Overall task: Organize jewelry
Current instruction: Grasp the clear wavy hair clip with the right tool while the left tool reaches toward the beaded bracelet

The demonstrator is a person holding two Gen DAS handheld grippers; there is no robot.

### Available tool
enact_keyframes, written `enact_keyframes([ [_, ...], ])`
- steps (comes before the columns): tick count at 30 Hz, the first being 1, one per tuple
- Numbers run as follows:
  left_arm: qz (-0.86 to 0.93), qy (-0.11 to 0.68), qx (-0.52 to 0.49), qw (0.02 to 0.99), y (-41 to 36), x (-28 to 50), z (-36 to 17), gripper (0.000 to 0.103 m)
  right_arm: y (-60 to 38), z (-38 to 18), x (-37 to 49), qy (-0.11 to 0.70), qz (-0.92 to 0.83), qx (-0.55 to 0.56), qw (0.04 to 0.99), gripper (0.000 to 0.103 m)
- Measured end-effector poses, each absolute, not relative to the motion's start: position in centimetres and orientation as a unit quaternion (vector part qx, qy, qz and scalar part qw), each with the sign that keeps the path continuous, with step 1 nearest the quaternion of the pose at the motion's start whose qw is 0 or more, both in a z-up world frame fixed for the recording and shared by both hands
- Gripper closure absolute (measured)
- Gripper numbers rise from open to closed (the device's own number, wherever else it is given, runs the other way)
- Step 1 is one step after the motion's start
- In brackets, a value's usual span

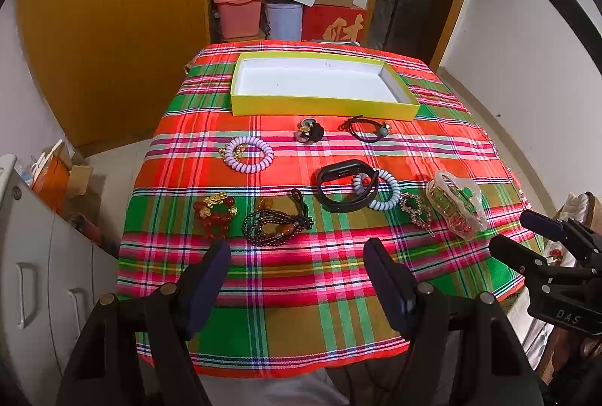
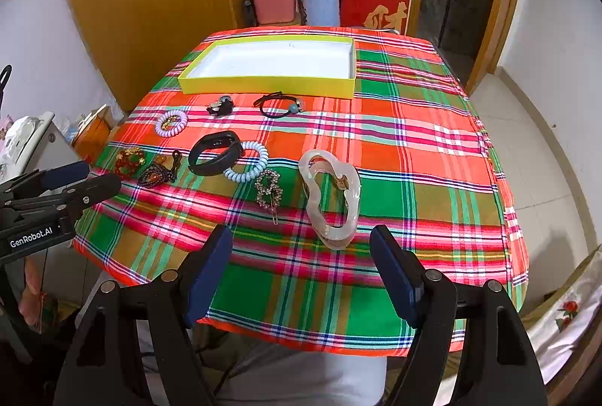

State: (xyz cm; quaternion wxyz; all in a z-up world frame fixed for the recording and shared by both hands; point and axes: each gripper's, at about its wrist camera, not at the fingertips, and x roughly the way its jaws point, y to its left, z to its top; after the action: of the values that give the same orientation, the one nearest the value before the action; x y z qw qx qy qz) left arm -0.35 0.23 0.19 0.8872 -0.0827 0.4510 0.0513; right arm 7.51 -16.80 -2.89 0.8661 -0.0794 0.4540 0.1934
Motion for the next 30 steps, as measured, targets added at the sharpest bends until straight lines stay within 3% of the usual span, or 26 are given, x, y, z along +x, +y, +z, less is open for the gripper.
enact_keyframes([
  [20, 0.062, 0.444, -0.127, 0.885, 4.1, 1.3, -1.3, 0.03, -19.4, -3.8, 11.4, 0.462, 0.171, -0.055, 0.868, 0.028],
  [30, 0.059, 0.456, -0.134, 0.878, 5.2, 2.6, -2.8, 0.031, -20.0, -6.0, 14.2, 0.495, 0.171, -0.042, 0.851, 0.05],
])
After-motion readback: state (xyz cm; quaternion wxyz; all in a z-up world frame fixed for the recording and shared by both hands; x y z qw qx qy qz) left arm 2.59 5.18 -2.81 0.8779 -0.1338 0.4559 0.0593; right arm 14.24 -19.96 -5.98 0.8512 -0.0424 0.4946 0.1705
